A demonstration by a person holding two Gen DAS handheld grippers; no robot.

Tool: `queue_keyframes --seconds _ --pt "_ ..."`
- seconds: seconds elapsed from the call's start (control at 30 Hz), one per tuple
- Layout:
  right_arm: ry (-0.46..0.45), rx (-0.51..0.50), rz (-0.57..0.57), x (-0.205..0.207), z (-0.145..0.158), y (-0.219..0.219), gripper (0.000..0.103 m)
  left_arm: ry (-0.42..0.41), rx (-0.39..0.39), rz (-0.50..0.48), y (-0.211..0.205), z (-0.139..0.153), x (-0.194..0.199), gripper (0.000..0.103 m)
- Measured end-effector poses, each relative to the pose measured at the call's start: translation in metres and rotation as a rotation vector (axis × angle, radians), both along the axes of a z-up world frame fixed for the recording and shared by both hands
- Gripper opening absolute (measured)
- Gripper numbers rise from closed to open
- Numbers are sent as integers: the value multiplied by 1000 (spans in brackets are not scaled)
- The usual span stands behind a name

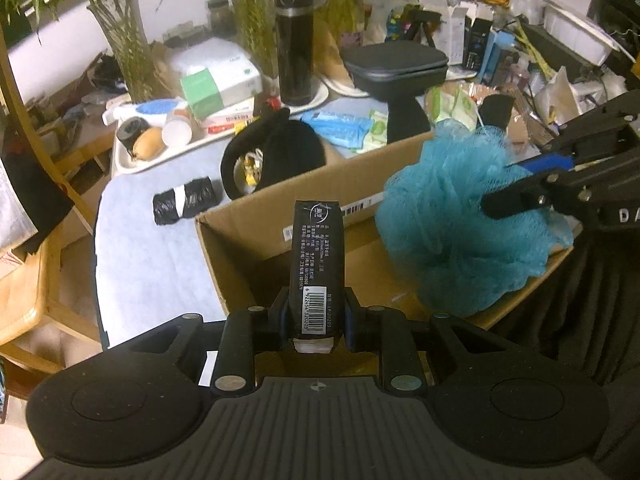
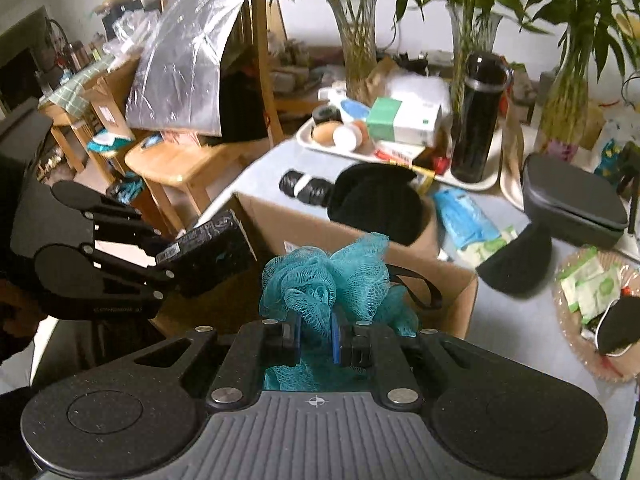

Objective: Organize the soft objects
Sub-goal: 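Open the right tool to drop the pouf into the box while the left tool drops the package in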

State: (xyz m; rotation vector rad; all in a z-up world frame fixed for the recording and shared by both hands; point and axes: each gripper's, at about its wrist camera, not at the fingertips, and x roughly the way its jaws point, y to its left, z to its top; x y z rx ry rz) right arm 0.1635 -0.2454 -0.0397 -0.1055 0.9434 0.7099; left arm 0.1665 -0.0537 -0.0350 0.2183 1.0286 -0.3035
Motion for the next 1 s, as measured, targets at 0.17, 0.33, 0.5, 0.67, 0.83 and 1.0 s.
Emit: queue_keyframes --seconds 0.17,0.33,0.5,0.67,0.83,1.0 --pt "28 -22 -9 6 -16 6 17 38 0 15 -1 -12 7 25" --pt "58 -35 -16 10 -25 9 31 61 -3 32 -2 -21 11 26" --pt "4 -33 -43 6 -22 5 99 8 -24 55 2 -17 5 64" --pt "-12 -15 -53 4 -19 -3 103 -38 -66 67 9 -5 -3 64" --pt "-30 1 -87 0 -14 -15 103 -90 -72 73 15 5 -11 65" --pt "-27 9 -125 0 -16 -29 103 -111 -59 102 26 7 -13 65"
